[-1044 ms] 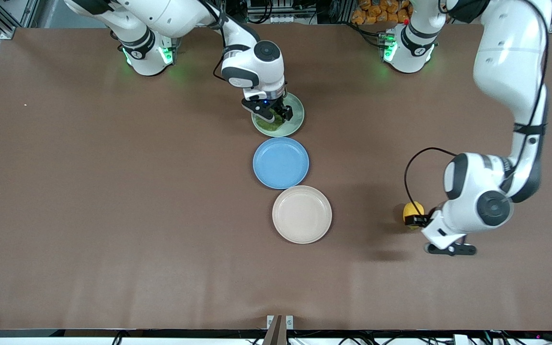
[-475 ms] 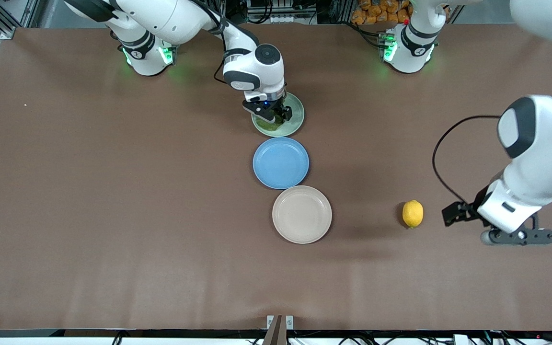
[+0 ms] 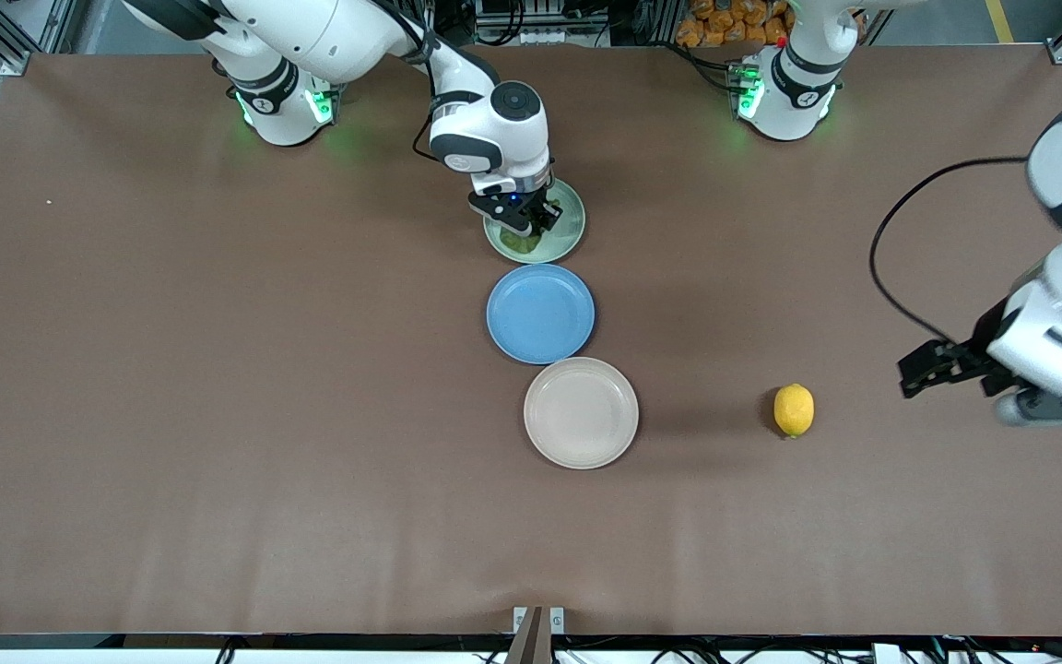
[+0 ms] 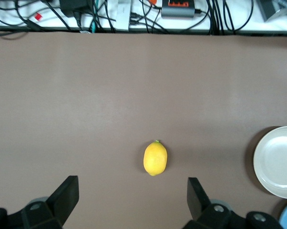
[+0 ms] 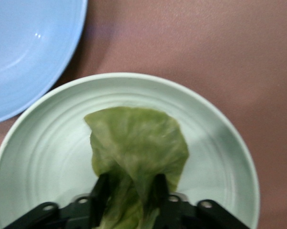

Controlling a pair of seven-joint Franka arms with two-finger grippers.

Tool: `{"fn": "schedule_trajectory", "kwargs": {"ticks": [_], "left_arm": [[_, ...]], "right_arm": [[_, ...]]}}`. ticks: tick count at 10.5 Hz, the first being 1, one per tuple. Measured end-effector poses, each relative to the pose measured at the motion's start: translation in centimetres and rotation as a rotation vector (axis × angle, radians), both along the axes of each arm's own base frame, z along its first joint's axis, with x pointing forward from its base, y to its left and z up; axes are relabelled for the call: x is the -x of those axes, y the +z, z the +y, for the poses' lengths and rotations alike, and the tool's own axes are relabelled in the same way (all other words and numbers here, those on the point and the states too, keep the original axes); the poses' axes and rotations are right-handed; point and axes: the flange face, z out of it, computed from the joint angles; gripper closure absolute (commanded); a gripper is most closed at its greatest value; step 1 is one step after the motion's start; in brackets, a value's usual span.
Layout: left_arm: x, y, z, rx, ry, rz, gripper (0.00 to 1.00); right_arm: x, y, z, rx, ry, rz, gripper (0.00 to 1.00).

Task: Pick lemon and lettuce from plates
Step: 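Set the lemon on the table and open the left gripper, then grasp the lettuce leaf with the right gripper and lift it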

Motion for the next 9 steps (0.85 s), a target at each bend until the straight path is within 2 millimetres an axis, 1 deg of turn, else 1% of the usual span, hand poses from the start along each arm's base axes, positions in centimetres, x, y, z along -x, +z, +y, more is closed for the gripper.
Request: {"fn": "schedule_trajectory", "kwargs": {"ticks": [1,2,6,9], "left_arm": [[0.8,1.2,0.2,-0.002,0.003,0.007,0.00],[1.5,1.8,0.1,-0.004,0.001,0.023,0.00],[3.1,2.8,-0.1,-0.011,-0.002,0.080,0.00],[4.5,3.8,-0.1,-0.016,-0.003,0.118,0.00]], "right_arm": [[-0.1,0.0,-0.1,0.000,-0.004,0.000,0.71],[-0.2,0.0,-0.1,-0.001,-0.005,0.000,0.72],[-0.6,0.2,-0.3,-0.006,-0.015,0.003,0.77],[-1.2,0.9,-0.2,-0.025,-0.021,0.006,0.79]]}}
